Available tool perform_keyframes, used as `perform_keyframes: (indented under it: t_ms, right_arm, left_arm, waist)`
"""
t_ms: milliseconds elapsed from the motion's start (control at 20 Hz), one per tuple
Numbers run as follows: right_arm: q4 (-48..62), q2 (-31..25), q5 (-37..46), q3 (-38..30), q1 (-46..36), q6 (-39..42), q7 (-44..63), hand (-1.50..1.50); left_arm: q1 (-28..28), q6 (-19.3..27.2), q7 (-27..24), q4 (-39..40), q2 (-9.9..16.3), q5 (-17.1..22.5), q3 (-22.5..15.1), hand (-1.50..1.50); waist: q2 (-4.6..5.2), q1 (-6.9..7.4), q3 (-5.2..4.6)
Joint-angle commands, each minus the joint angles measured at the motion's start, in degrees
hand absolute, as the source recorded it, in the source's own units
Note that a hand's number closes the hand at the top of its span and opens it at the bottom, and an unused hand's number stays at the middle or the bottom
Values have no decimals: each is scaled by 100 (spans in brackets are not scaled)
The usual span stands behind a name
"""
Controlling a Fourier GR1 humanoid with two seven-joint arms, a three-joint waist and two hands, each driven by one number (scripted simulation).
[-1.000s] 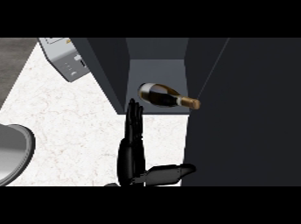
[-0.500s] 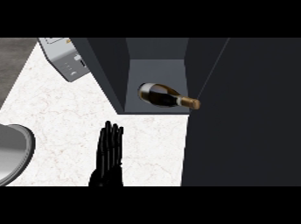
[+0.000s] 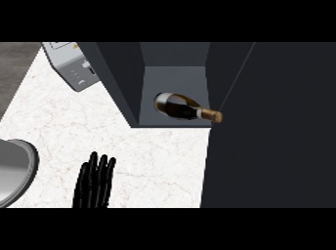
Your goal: Pick up the wine, place it into the cabinet and close the cabinet
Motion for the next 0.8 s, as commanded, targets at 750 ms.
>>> perform_keyframes:
  t_ms: [750]
  right_arm:
    - [-962,356,-375,2267,578,161,955,150]
  left_arm:
    - [1335,-1500,-325,-983,1560,1224,2037,-150]
  waist:
    - [-19,22,-11]
